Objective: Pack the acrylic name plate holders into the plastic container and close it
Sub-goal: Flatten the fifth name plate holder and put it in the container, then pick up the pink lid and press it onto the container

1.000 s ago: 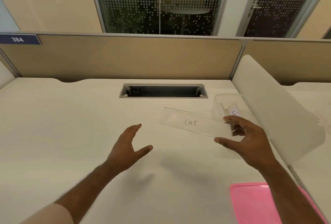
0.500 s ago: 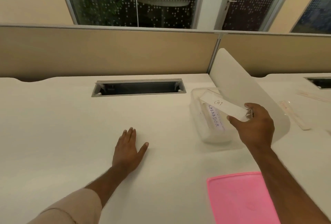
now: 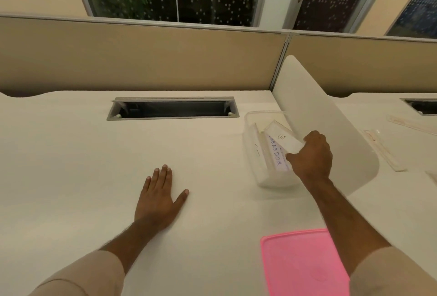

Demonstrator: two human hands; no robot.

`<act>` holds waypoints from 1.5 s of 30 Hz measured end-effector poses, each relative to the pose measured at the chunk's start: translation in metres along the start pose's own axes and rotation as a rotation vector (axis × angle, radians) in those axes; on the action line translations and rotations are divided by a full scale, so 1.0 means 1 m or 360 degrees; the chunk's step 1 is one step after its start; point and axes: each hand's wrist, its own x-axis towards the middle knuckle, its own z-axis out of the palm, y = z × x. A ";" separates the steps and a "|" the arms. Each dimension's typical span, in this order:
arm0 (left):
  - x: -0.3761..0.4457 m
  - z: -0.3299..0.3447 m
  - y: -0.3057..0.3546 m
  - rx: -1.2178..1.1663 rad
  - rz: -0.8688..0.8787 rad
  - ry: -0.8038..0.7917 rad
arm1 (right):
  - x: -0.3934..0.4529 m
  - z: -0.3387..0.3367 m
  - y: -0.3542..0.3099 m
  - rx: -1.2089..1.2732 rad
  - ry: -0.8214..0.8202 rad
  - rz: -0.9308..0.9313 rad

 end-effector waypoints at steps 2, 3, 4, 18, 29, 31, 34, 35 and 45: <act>-0.001 0.000 0.000 0.0005 -0.0004 0.0001 | 0.004 0.005 -0.005 -0.0111 -0.0129 0.0080; -0.001 0.000 0.000 0.0011 -0.0006 0.0005 | 0.006 0.008 -0.007 -0.0155 -0.0197 0.0123; -0.001 0.000 0.000 0.0016 -0.0007 0.0007 | 0.009 0.011 -0.008 -0.0194 -0.0269 0.0165; 0.002 0.002 -0.002 0.0049 -0.0025 0.0004 | 0.017 0.026 0.011 -0.0137 -0.0562 0.0169; 0.002 0.003 -0.003 0.0035 -0.0038 -0.0006 | -0.057 -0.011 0.028 0.0400 0.0110 -0.0413; 0.002 0.004 -0.003 0.0022 -0.0056 -0.0020 | -0.073 -0.012 0.038 0.0432 0.0061 -0.0422; 0.000 0.005 0.000 -0.0017 -0.0092 -0.0017 | -0.094 -0.009 0.059 0.0431 -0.0129 -0.0394; -0.001 0.005 0.001 -0.0031 -0.0103 -0.0015 | -0.101 -0.008 0.067 0.0419 -0.0229 -0.0385; -0.023 0.004 0.012 -0.0070 -0.0123 0.0047 | -0.131 -0.004 0.101 0.0123 -0.0922 -0.0621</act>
